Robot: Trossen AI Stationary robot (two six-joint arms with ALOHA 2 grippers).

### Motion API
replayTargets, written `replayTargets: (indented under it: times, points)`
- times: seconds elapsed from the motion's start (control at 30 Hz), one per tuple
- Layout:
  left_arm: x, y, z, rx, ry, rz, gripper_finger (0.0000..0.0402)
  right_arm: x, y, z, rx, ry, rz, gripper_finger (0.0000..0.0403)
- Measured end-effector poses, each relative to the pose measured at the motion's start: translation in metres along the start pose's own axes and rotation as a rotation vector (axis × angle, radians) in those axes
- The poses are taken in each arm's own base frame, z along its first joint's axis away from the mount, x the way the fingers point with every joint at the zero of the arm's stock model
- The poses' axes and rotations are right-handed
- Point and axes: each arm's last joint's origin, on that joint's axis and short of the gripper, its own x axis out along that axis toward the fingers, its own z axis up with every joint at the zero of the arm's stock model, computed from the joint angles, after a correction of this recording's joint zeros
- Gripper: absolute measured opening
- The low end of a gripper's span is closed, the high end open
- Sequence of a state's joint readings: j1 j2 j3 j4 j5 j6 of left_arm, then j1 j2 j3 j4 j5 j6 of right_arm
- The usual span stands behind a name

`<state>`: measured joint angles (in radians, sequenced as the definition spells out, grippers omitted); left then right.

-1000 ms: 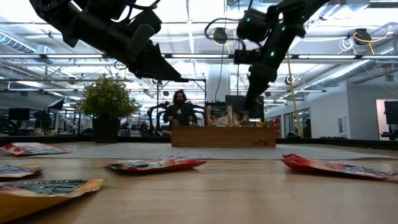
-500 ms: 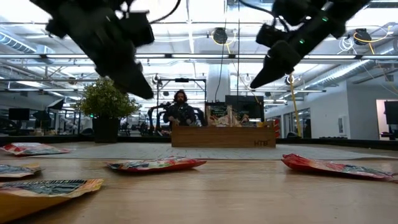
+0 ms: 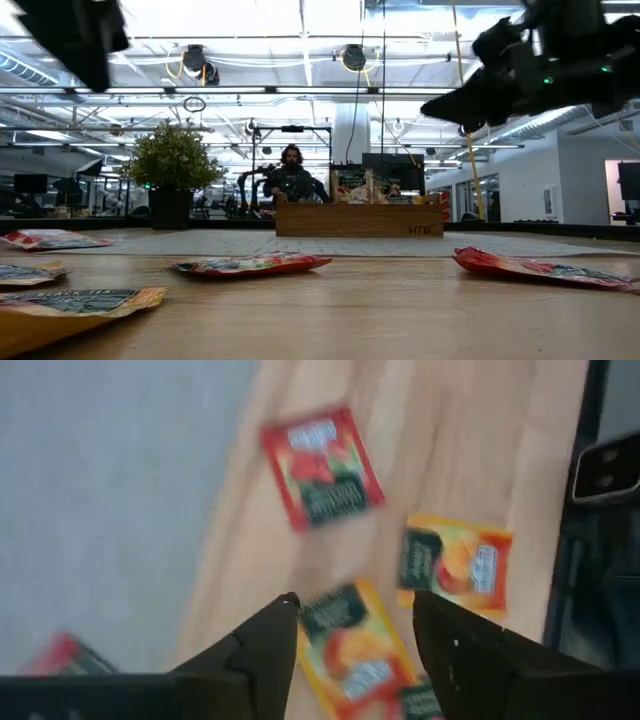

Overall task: Pick & Place Tea
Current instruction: Put the yellow tea bag into the right section of the wooden organizer

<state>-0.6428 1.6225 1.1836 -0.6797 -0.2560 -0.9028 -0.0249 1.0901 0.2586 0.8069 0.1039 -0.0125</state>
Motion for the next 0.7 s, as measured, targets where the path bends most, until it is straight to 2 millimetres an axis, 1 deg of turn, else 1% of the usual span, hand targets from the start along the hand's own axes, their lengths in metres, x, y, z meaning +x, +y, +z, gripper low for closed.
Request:
replayTargets:
  times: [0.07, 0.13, 0.2, 0.3, 0.4, 0.47, 0.53, 0.7]
  points:
    - [0.010, -0.015, -0.001, -0.036, 0.044, -0.001, 0.0189, -0.004, 0.001, 0.002, 0.000, -0.077, 0.008, 0.0000]
    - [0.023, -0.026, -0.004, -0.058, 0.095, 0.009, 0.0180, -0.008, 0.002, 0.006, 0.001, -0.136, 0.012, 0.0000]
    - [0.038, -0.033, -0.007, -0.084, 0.164, 0.020, 0.0171, -0.009, 0.003, 0.008, -0.006, -0.155, 0.016, 0.0000]
    - [0.057, -0.037, -0.016, -0.148, 0.299, 0.071, 0.0163, -0.010, 0.004, 0.010, -0.007, -0.167, 0.023, 0.0000]
    - [0.069, -0.032, -0.028, -0.215, 0.427, 0.164, 0.0163, -0.010, 0.005, 0.010, -0.008, -0.168, 0.030, 0.0000]
    - [0.074, -0.029, -0.033, -0.250, 0.466, 0.219, 0.0169, -0.010, 0.006, 0.011, -0.007, -0.180, 0.035, 0.0000]
    - [0.075, -0.028, -0.034, -0.271, 0.473, 0.240, 0.0180, -0.011, 0.006, 0.012, -0.006, -0.188, 0.037, 0.0000]
    - [0.076, -0.030, -0.032, -0.282, 0.447, 0.219, 0.0218, -0.011, 0.006, 0.012, 0.008, -0.188, 0.039, 0.0000]
